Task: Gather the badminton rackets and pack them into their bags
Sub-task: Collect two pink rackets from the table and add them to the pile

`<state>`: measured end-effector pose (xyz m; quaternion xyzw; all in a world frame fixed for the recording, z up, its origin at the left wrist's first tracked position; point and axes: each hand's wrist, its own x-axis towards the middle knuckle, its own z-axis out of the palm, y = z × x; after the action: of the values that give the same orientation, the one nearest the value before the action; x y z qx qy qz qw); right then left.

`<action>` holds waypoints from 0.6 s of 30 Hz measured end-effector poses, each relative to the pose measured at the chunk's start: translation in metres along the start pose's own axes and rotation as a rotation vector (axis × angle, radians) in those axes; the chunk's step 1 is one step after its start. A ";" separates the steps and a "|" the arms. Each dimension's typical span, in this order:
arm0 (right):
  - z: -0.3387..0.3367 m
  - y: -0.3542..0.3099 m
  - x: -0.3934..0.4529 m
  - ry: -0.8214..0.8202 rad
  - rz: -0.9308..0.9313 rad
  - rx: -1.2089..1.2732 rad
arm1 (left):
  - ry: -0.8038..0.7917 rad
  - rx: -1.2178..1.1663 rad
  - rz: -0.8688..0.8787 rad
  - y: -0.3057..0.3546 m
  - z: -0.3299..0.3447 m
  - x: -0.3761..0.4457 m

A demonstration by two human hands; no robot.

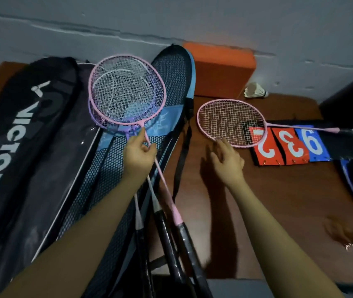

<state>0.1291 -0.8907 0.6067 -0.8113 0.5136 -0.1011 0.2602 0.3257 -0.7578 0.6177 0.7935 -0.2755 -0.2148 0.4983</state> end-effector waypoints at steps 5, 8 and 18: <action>0.019 0.023 0.032 0.054 0.126 -0.195 | 0.000 0.318 0.197 -0.015 0.010 0.012; 0.027 0.020 0.018 0.044 0.097 -0.251 | -0.056 0.514 0.189 -0.021 0.009 0.013; 0.056 -0.024 -0.046 0.031 -0.131 -0.154 | -0.155 0.692 0.254 -0.016 -0.008 -0.001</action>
<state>0.1514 -0.8236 0.5766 -0.8590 0.4698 -0.0908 0.1820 0.3334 -0.7461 0.6066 0.8559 -0.4647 -0.1048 0.2012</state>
